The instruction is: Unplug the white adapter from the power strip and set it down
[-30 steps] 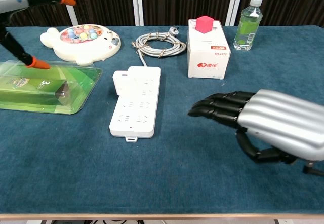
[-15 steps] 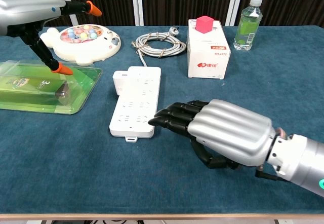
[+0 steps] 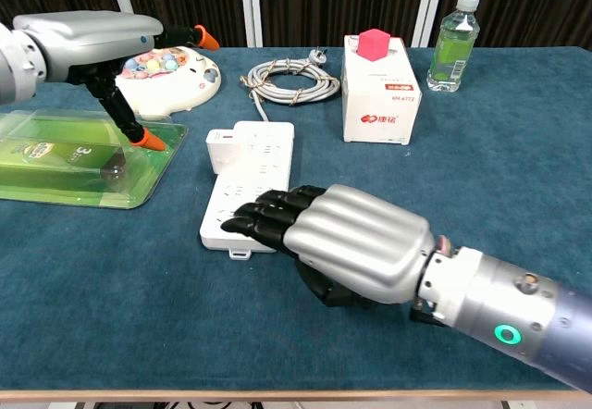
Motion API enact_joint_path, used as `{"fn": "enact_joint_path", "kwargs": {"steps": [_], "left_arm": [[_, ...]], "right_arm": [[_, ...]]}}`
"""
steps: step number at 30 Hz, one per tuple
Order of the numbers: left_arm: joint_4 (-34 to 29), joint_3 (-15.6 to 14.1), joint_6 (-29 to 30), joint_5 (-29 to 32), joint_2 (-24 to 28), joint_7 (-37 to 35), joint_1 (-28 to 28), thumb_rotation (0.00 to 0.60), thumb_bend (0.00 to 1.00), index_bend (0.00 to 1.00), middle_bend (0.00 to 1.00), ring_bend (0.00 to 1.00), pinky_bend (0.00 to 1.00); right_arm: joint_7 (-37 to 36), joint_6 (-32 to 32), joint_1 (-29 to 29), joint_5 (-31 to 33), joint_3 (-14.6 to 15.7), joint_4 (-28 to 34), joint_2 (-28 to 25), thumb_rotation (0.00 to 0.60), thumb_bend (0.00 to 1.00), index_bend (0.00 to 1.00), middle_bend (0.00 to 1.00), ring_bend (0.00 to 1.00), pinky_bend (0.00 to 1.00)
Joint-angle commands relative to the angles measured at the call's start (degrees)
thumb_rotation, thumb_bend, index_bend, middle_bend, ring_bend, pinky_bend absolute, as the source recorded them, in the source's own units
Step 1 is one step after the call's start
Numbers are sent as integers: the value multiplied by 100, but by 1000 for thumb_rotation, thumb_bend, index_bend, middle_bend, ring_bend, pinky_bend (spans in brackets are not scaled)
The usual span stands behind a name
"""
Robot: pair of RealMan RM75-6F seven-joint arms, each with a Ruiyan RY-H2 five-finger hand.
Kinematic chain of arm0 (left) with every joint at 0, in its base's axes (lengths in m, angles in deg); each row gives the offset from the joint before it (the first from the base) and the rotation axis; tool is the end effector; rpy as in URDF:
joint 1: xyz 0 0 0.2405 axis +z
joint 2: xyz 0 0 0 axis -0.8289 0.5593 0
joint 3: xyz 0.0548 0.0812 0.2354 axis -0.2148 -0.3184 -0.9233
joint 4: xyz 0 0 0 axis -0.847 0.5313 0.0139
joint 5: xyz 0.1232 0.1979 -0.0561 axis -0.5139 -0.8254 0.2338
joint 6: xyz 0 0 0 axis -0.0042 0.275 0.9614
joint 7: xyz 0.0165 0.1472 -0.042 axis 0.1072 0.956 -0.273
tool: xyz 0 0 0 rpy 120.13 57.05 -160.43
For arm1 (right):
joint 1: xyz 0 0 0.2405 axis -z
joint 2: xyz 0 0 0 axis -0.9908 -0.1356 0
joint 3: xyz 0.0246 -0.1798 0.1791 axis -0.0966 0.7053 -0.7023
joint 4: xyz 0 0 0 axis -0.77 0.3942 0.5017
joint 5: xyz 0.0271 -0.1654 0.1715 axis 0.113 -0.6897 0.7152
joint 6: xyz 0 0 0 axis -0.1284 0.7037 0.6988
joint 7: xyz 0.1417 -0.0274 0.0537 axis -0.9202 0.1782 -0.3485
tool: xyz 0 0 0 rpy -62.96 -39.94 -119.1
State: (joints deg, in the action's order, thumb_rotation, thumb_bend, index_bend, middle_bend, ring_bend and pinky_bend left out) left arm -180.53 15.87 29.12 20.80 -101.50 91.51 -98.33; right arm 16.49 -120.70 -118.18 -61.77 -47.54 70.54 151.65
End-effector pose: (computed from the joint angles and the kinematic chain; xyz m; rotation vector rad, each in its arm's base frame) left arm -0.1082 0.3484 -0.0045 -1.9325 -0.8088 -0.8886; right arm -0.0956 -0.2453 -0.1445 2.2933 -0.4133 1.1851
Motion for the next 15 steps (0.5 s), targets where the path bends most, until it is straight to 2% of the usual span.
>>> {"fn": "enact_joint_path", "kwargs": {"steps": [1, 10, 15], "left_arm": [[44, -13, -23, 45, -57, 2, -71, 600, 9, 18, 25, 0, 0], [233, -81, -106, 111, -233, 15, -317, 600, 9, 24, 31, 0, 0], [323, -136, -131, 144, -312, -8, -400, 600, 8, 27, 32, 0, 0]], "right_arm": [[11, 107, -155, 104, -111, -216, 198, 600, 1000, 16, 111, 86, 197], [52, 211, -417, 299, -257, -664, 555, 600, 1000, 16, 111, 86, 197], [101, 207, -490, 348, -232, -849, 697, 600, 1000, 16, 111, 86, 197]]}}
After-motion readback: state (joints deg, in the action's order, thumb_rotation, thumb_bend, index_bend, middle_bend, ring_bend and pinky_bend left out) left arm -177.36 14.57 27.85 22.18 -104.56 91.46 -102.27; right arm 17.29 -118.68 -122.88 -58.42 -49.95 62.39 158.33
